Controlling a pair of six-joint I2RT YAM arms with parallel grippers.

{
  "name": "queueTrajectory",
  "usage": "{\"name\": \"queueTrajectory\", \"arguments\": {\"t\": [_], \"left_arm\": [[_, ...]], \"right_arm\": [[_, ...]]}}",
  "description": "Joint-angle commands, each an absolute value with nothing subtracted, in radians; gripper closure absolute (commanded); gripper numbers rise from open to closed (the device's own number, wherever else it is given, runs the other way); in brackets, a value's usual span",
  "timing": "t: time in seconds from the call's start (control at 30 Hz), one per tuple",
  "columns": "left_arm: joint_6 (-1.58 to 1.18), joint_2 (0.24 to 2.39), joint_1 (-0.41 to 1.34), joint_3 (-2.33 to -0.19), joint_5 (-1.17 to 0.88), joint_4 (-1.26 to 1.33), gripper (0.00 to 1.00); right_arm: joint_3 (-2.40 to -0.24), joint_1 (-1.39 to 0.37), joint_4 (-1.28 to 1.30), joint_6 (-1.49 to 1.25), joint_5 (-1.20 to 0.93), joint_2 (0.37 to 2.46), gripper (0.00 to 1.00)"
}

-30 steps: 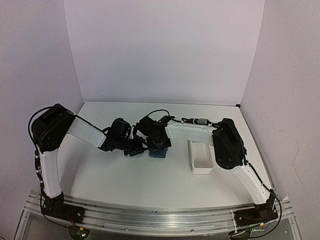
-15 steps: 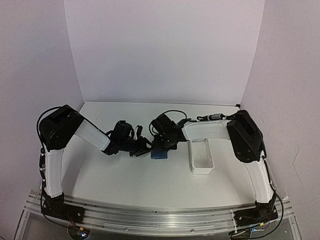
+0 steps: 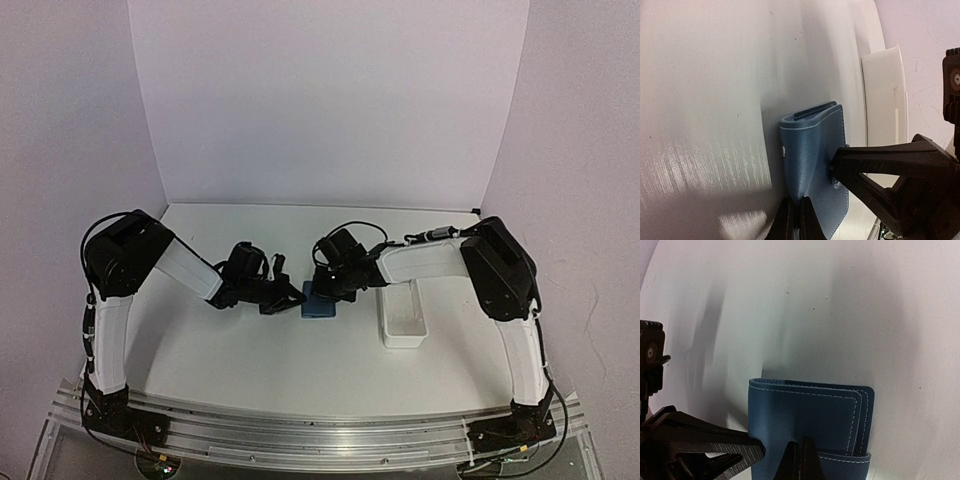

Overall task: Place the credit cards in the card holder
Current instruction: Open the card holder at the center of the board.

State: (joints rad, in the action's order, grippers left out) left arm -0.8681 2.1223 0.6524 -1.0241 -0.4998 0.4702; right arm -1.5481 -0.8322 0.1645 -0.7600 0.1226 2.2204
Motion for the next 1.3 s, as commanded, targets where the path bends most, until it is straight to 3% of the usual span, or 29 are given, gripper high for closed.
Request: {"name": "queueTrajectory", "arguments": {"t": [0.0, 0.17, 0.47, 0.53, 0.63, 0.7, 0.9, 1.07, 1.27], "left_arm": [[-0.859, 2.142, 0.629, -1.024, -0.504, 0.286, 1.00], [-0.779, 2.140, 0.606, -1.046, -0.492, 0.219, 1.00], [-0.732, 2.139, 0.588, -1.073, -0.494, 0.167, 1.00], [-0.729, 2.140, 0.587, -1.074, -0.495, 0.163, 1.00], [-0.732, 2.141, 0.587, -1.072, -0.495, 0.164, 1.00], [-0.733, 2.143, 0.587, -1.072, -0.493, 0.164, 1.00], [-0.731, 2.141, 0.588, -1.073, -0.484, 0.160, 1.00], [-0.732, 2.146, 0.588, -1.074, -0.489, 0.160, 1.00], [-0.730, 2.148, 0.588, -1.071, -0.494, 0.160, 1.00]], "right_arm": [[-1.460, -0.811, 0.117, -0.808, 0.127, 2.097, 1.00], [-1.413, -0.795, 0.166, -0.786, 0.221, 2.014, 1.00], [-1.452, -0.796, 0.239, -0.745, 0.220, 2.055, 1.00], [-1.470, -0.796, 0.254, -0.725, 0.206, 2.076, 0.92], [-1.509, -0.796, 0.259, -0.707, 0.111, 2.119, 0.65], [-1.523, -0.795, 0.259, -0.718, 0.069, 2.144, 0.59], [-1.485, -0.796, 0.259, -0.762, 0.087, 2.145, 0.58], [-1.471, -0.795, 0.258, -0.764, 0.125, 2.151, 0.78], [-1.507, -0.791, 0.258, -0.756, 0.118, 2.199, 0.86]]}}
